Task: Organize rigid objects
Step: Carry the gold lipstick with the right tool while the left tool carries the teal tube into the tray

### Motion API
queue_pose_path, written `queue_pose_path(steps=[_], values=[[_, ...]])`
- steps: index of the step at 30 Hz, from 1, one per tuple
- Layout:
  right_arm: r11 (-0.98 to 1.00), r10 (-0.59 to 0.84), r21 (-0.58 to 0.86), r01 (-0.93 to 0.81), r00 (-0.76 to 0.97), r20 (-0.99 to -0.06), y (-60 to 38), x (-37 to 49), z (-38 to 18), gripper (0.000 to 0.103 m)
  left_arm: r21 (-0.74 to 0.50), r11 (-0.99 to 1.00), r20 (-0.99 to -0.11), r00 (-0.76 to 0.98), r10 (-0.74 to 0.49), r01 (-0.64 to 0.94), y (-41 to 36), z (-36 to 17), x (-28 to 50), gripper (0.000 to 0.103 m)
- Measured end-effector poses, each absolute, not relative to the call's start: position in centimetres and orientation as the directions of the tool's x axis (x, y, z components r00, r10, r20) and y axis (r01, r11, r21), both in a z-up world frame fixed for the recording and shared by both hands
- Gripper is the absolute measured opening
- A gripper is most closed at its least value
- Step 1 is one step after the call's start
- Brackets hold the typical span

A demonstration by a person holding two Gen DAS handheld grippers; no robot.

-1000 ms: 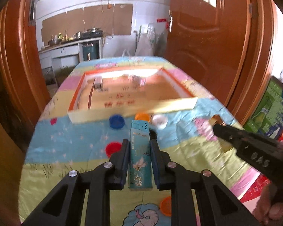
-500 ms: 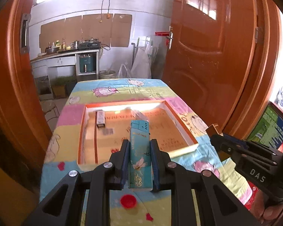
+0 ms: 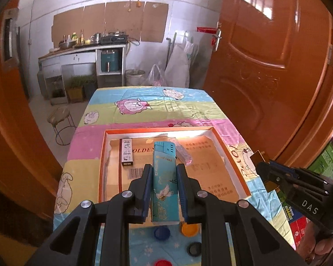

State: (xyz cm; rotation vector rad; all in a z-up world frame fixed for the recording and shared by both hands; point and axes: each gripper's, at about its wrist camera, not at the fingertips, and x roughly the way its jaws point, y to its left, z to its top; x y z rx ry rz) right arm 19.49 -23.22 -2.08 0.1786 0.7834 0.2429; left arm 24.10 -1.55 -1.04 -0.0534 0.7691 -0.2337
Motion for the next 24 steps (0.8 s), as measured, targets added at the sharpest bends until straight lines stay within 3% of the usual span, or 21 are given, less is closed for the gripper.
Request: queue_pose_path(steps=[24], values=[[0.956,0.292,0.233,-0.176,0.556,-0.778,-22.7,33.0,-7.3,0.018,-0.154,0.979,-0.787,0.583,-0.202,0.131,-2.7,-6.4,35.5,0.022]])
